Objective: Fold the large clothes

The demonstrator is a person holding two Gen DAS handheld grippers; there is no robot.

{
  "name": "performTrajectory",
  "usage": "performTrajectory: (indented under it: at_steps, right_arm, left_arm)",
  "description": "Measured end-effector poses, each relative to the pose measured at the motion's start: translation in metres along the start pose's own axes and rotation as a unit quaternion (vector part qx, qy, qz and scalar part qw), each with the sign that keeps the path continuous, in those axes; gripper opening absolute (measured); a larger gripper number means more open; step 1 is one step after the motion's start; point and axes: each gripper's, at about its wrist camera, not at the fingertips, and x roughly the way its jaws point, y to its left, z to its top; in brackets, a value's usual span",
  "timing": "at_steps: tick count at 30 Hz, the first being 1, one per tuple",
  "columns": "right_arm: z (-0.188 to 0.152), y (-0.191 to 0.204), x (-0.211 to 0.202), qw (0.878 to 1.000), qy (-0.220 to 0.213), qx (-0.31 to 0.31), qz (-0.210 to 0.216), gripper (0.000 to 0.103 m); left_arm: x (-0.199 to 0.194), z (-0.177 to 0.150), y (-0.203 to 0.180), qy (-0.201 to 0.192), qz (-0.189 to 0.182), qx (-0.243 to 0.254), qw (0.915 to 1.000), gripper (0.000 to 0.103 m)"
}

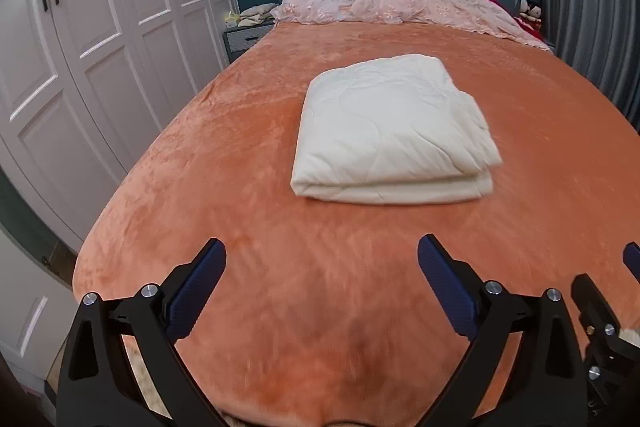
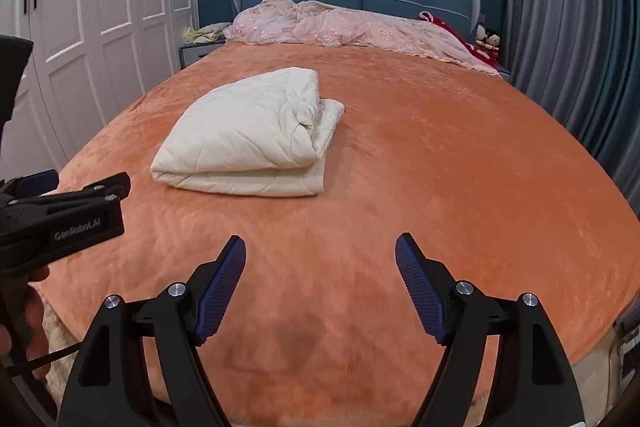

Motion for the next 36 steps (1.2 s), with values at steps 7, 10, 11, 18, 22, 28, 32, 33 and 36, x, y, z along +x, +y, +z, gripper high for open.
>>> performTrajectory:
  at_steps: [7, 10, 11, 18, 22, 28, 32, 33, 36]
  right_arm:
    - [-0.023, 0.002, -0.026, 1.000, -0.001, 0.011, -0.003, 0.078]
    - [-0.028, 0.006, -0.031, 1.000, -0.002, 0.010, -0.004, 0.078]
    - [-0.030, 0.008, -0.033, 1.000, -0.002, 0.006, -0.007, 0.078]
    - [-0.038, 0.015, -0.042, 1.000, -0.007, 0.001, -0.011, 0.078]
    - [-0.037, 0.014, -0.044, 1.000, -0.012, 0.004, -0.011, 0.078]
    - [-0.038, 0.017, -0.048, 1.000, -0.017, 0.001, -0.011, 0.078]
    - [-0.038, 0.017, -0.052, 1.000, -0.021, 0.002, -0.011, 0.078]
    - [-0.038, 0.018, -0.052, 1.000, -0.022, 0.002, -0.011, 0.078]
    - [-0.038, 0.018, -0.054, 1.000, -0.024, 0.001, -0.012, 0.078]
  left_arm:
    - [-0.031, -0.026, -0.002, -0.008, 0.014, 0.011, 0.9998, 0.095]
    - [-0.037, -0.033, -0.004, -0.006, 0.013, 0.014, 0.9998, 0.095]
    - [-0.038, -0.035, -0.005, -0.006, 0.016, 0.016, 0.9997, 0.095]
    - [-0.046, -0.046, -0.010, -0.012, 0.029, 0.027, 0.9991, 0.095]
    - [-0.050, -0.049, -0.010, -0.015, 0.035, 0.030, 0.9988, 0.095]
    - [-0.054, -0.051, -0.009, -0.019, 0.035, 0.027, 0.9989, 0.095]
    - [-0.056, -0.051, -0.009, -0.022, 0.037, 0.026, 0.9988, 0.095]
    - [-0.057, -0.051, -0.009, -0.022, 0.038, 0.025, 0.9987, 0.095]
    - [-0.058, -0.052, -0.009, -0.023, 0.038, 0.022, 0.9988, 0.095]
